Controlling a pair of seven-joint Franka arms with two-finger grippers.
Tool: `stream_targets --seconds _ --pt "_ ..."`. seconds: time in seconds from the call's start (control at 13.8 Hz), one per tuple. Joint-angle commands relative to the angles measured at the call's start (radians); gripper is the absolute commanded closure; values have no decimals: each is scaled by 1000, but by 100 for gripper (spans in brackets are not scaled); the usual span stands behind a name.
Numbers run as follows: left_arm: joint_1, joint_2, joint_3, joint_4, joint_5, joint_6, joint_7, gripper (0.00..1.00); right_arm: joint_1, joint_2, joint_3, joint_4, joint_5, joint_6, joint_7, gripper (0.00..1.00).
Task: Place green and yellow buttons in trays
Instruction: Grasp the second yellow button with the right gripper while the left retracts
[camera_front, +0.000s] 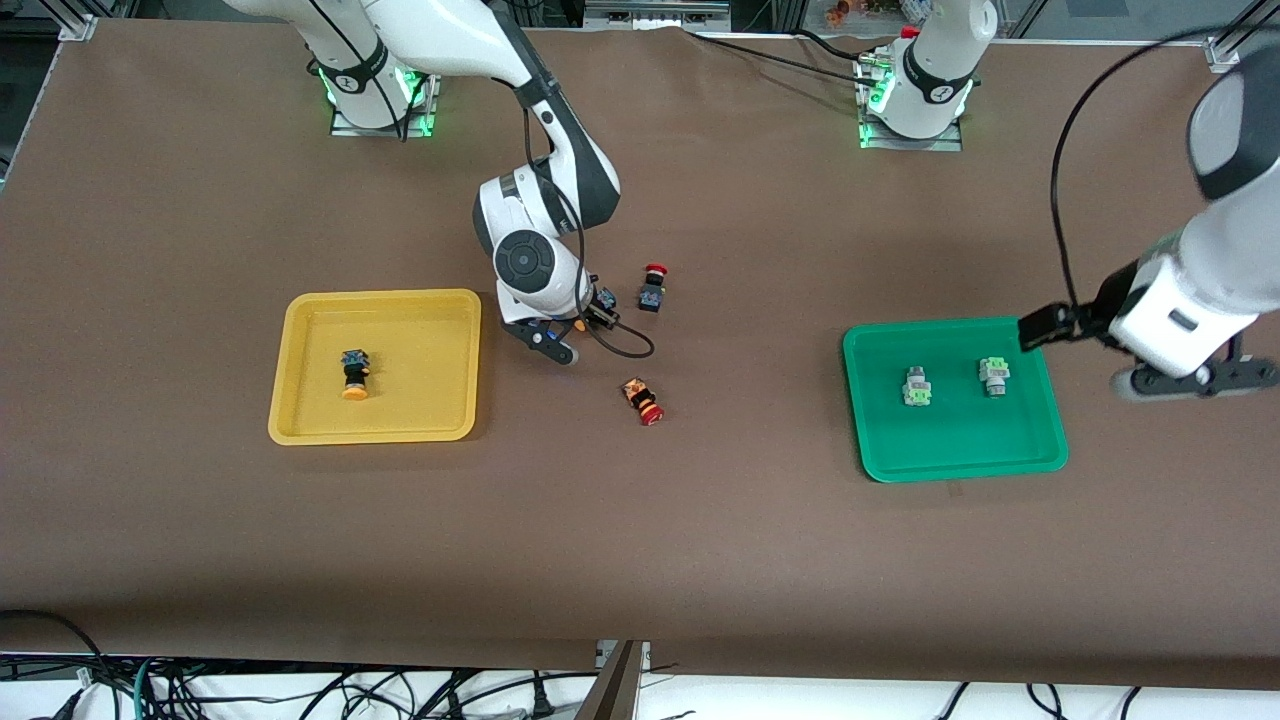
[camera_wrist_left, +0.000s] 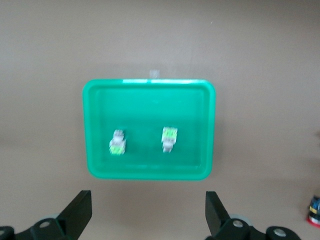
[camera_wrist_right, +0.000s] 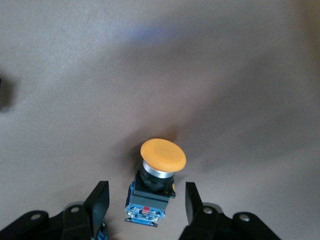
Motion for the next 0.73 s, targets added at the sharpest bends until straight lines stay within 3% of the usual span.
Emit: stream_targets --seconds 0.0,0.15,0.29,0.51,0.65 --pt "-16 -76 76 -42 -84 -56 12 0 50 15 -9 -12 35 57 47 30" --pt "-89 -122 161 -75 -93 -64 13 0 57 23 -9 -13 37 57 49 31" --pt "-148 -162 227 -147 -91 -65 27 0 57 23 -9 -13 35 55 46 44" --pt "-149 -163 219 -161 -89 -62 40 0 55 23 -9 -15 35 51 39 69" --pt "-149 -144 218 -143 -88 -62 46 0 50 17 -10 -15 35 46 26 78"
